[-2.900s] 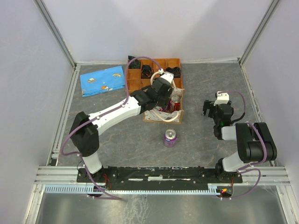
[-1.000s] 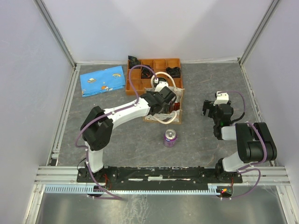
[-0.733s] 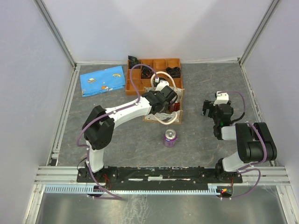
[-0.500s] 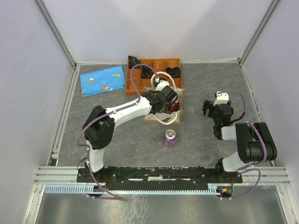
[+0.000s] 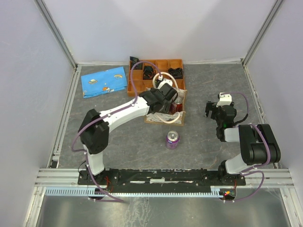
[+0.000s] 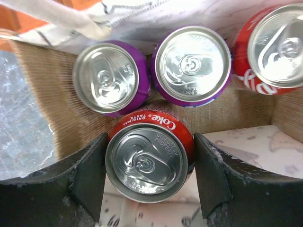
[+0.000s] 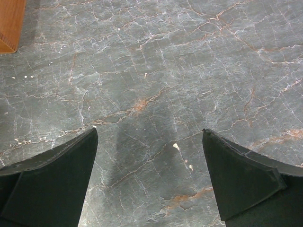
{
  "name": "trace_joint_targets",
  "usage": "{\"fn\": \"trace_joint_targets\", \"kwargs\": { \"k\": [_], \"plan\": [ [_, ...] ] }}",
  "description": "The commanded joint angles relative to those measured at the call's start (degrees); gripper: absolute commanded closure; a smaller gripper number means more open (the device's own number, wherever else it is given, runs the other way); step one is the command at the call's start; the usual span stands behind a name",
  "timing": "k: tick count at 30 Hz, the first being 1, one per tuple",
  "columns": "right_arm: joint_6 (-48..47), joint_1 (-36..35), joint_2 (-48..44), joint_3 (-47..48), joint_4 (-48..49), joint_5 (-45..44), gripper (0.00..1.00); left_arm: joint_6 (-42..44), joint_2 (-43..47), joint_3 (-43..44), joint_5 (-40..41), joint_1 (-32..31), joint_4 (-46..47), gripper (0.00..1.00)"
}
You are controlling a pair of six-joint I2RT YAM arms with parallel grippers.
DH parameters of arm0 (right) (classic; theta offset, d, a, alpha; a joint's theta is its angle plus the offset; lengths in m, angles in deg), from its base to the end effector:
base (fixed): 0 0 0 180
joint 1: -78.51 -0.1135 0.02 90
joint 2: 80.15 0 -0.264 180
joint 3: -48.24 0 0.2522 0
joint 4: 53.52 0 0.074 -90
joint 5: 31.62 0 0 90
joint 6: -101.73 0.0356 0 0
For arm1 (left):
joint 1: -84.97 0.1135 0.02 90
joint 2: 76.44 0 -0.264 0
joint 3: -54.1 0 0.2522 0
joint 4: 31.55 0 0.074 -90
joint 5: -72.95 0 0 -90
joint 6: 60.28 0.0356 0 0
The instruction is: Take the beverage out of the canvas bag
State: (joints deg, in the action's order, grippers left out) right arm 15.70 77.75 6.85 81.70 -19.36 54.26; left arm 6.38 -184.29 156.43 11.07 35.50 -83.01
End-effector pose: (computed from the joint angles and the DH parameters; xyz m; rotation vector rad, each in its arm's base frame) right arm 0.2594 0.0009 0.1380 0.1020 1.9054 -0.0128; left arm 0.2788 -0.3003 0.2522 0.3686 2.3756 0.0615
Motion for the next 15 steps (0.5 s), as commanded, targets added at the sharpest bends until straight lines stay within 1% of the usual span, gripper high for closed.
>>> {"fn": "trace_joint_targets", "kwargs": {
  "k": [1,5,10,15],
  "plan": [
    [-0.89,-0.39,-0.22,1.65,1.21,-0.71,0.01,6.66,10.68,3.89,2.24,0.33,6.28,0.97],
    [-0.9,-0.38,-0.21,1.63,1.21,-0.69,0.01,8.41,14.36,3.88,1.42,0.37,8.52,0.97],
    [-0.94,-0.34,-0.22,1.65,1.21,-0.71,0.01,10.22,17.56,4.91,-0.99,0.1,7.75,0.97],
    [-0.89,-0.37,-0.18,1.63,1.21,-0.71,0.01,11.46,23.02,3.9,0.74,-0.52,7.69,0.97]
  ]
}}
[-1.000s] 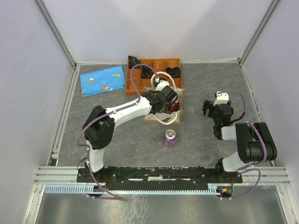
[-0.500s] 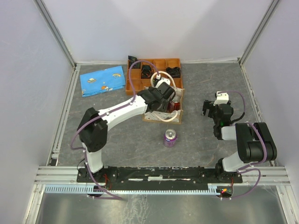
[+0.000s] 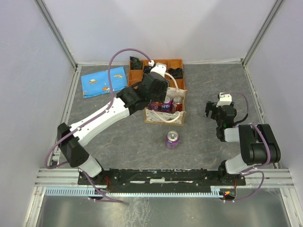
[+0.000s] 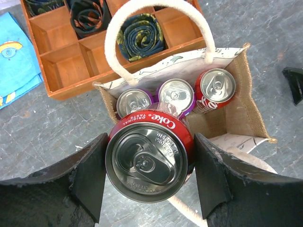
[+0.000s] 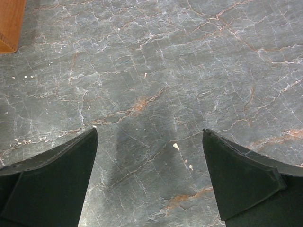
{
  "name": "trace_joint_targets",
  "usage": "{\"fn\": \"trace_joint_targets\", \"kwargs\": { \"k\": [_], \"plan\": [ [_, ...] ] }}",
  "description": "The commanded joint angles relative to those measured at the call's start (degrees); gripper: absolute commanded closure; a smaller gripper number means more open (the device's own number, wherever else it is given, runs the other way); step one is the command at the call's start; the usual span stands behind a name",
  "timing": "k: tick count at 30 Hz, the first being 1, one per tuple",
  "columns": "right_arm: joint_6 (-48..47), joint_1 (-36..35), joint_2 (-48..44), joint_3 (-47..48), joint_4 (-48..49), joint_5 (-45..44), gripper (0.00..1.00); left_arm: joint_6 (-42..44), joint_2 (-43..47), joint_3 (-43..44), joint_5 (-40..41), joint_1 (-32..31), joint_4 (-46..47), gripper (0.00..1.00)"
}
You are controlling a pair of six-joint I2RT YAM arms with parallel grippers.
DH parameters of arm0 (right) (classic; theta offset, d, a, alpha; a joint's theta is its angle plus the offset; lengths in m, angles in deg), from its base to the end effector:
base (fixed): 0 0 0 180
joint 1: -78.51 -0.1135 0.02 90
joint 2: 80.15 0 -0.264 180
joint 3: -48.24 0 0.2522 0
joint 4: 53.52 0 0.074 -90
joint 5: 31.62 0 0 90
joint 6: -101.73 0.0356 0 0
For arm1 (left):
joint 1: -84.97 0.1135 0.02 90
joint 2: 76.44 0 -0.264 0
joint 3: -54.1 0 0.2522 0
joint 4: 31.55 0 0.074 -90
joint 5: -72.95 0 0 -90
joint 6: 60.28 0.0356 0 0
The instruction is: Take the beverage out of the canvas bag
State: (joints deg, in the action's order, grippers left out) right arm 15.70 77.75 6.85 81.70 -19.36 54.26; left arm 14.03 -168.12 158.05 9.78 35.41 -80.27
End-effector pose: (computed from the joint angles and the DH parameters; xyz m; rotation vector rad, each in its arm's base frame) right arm 0.2594 0.0009 0.1380 0.1020 1.9054 -0.0128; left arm 0.2453 -0.2630 0.3681 0.3731 2.1004 -0.1507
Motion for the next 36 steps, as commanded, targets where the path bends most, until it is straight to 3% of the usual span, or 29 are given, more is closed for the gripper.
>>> {"fn": "trace_joint_targets", "kwargs": {
  "k": [1,12,24,29,36],
  "plan": [
    [-0.89,-0.4,-0.22,1.65,1.21,-0.71,0.01,4.08,8.13,2.01,2.69,-0.52,4.99,0.97],
    [-0.89,-0.49,-0.22,1.66,1.21,-0.71,0.01,1.75,24.22,-6.62,8.56,-1.37,1.6,0.97],
    [-0.89,-0.48,-0.21,1.65,1.21,-0.73,0.01,-0.98,38.08,-36.38,2.88,-9.77,12.03,0.97],
    [-0.89,-0.46,-0.21,1.65,1.19,-0.75,0.01,-0.52,39.18,-43.37,1.49,-9.91,18.51,0.97],
    [-0.89,-0.48,-0.19,1.61,1.23,-0.79,0.01,1.36,31.63,-45.01,-1.5,-10.47,23.98,0.97]
  ]
}}
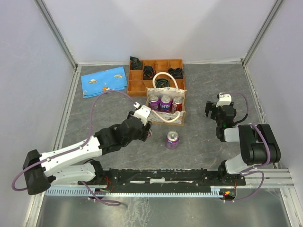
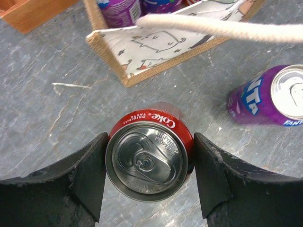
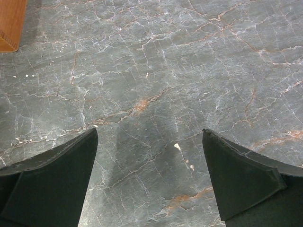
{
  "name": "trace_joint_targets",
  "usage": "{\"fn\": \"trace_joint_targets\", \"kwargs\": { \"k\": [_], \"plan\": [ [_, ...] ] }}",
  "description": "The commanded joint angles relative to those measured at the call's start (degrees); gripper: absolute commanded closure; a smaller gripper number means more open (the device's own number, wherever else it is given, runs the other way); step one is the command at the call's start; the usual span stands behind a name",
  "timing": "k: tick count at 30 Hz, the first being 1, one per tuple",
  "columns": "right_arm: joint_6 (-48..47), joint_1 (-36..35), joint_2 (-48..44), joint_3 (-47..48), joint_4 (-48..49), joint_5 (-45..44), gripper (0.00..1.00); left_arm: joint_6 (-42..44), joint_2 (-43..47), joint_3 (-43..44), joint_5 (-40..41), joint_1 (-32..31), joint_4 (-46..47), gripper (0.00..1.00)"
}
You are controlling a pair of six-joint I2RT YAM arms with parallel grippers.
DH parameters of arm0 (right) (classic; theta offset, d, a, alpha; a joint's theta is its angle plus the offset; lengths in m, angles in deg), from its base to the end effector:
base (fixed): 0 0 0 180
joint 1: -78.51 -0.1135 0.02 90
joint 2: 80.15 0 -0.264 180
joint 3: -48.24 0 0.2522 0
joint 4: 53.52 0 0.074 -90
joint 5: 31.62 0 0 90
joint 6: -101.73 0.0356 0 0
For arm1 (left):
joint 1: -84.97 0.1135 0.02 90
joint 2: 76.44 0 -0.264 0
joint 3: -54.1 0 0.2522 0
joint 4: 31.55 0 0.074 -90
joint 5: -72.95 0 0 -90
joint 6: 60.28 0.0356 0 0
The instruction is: Take the beverage out of the canvas bag
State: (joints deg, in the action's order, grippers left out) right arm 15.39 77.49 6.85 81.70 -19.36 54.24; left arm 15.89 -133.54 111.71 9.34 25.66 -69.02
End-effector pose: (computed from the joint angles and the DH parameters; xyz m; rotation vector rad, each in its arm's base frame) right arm 0.2594 0.0020 0.1380 0.0928 1.9059 -0.0137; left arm 0.1225 -0.1754 0.2737 0.5946 2.0646 -0.2326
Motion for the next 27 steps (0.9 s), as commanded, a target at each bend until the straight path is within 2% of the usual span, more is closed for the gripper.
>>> {"fn": "trace_joint_targets", "kwargs": {
  "k": [1,10,21,27],
  "plan": [
    [-0.63,-0.21,-0.24,1.65,1.21,-0.75,0.01,-0.16,-4.06,1.28,-1.42,-0.91,13.74,0.97],
    [-0.59,-0.18,-0.25,1.65,1.21,-0.77,0.01,1.51,-12.74,4.27,-3.73,-1.41,15.74,0.97],
    [-0.6,-0.21,-0.19,1.65,1.21,-0.84,0.01,-0.04,-16.92,4.4,-7.34,-2.8,16.45,0.97],
    [-0.63,-0.21,-0.17,1.65,1.22,-0.78,0.01,-1.09,-19.41,5.88,-6.61,-3.81,13.4,0.9]
  ]
}}
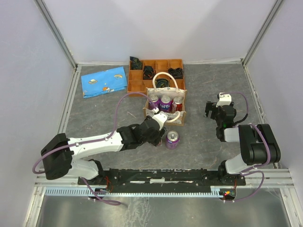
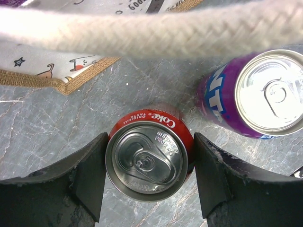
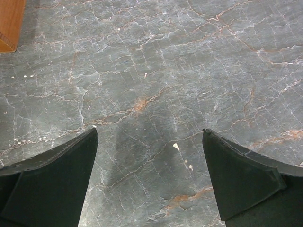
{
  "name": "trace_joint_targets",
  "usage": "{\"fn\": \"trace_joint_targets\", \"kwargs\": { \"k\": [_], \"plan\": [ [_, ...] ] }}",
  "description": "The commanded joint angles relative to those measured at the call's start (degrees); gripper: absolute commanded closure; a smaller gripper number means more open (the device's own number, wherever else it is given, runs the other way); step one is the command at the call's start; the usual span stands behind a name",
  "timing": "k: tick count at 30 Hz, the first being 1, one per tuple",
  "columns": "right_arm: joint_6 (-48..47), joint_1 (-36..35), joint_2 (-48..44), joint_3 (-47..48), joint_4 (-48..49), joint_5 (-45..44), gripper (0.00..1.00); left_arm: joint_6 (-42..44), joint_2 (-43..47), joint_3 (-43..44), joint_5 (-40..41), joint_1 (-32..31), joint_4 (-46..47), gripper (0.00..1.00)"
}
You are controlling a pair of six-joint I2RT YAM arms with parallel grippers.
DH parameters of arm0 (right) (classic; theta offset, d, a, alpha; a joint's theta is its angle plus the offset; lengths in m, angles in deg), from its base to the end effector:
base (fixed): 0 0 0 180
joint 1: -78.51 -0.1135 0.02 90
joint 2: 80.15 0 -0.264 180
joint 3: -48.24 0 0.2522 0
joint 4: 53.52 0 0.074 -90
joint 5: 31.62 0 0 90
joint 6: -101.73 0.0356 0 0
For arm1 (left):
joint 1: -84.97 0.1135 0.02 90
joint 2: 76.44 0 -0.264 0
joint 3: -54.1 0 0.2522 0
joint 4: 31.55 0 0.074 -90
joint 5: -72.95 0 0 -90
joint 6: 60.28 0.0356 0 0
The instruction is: Take the beverage out of the canvas bag
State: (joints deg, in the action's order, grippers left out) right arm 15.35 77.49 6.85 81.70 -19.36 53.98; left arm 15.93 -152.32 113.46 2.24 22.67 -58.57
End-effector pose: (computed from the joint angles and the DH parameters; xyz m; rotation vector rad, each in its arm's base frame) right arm 0.2594 0.0019 0.1380 0.0952 1.9057 -0.0185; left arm 0.1384 -0.2384 0.2237 0.7886 2.1571 -0.2993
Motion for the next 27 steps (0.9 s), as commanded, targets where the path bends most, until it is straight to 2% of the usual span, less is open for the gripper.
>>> {"fn": "trace_joint_targets", "kwargs": {
  "k": [1,6,11,14,16,22,24,27],
  "plan": [
    [-0.56,-0.21,-0.22,1.65,1.21,-0.54,0.01,-1.34,-1.01,4.47,0.82,-1.02,2.23,0.89],
    [-0.53,-0.2,-0.21,1.65,1.21,-0.52,0.01,-3.01,-1.82,4.89,2.37,-1.63,-0.55,0.75],
    [-0.55,-0.21,-0.23,1.63,1.21,-0.52,0.01,-5.43,-1.12,4.84,3.88,-1.97,-2.49,0.5],
    [-0.59,-0.2,-0.24,1.65,1.2,-0.52,0.01,-6.09,-0.08,5.04,4.62,-2.1,-3.78,0.41],
    [-0.5,-0.2,-0.22,1.65,1.2,-0.56,0.01,-6.38,0.67,5.42,5.12,-2.2,-4.56,0.29],
    [-0.6,-0.21,-0.25,1.64,1.21,-0.52,0.01,-6.43,3.19,5.99,6.01,-2.38,-5.39,0.24],
    [-0.54,-0.21,-0.17,1.65,1.22,-0.52,0.01,-6.43,3.57,6.32,6.02,-2.38,-5.7,0.02],
    [-0.54,-0.19,-0.23,1.64,1.14,-0.56,0.01,-6.43,3.82,6.71,6.37,-2.39,-5.83,0.01]
  ]
}}
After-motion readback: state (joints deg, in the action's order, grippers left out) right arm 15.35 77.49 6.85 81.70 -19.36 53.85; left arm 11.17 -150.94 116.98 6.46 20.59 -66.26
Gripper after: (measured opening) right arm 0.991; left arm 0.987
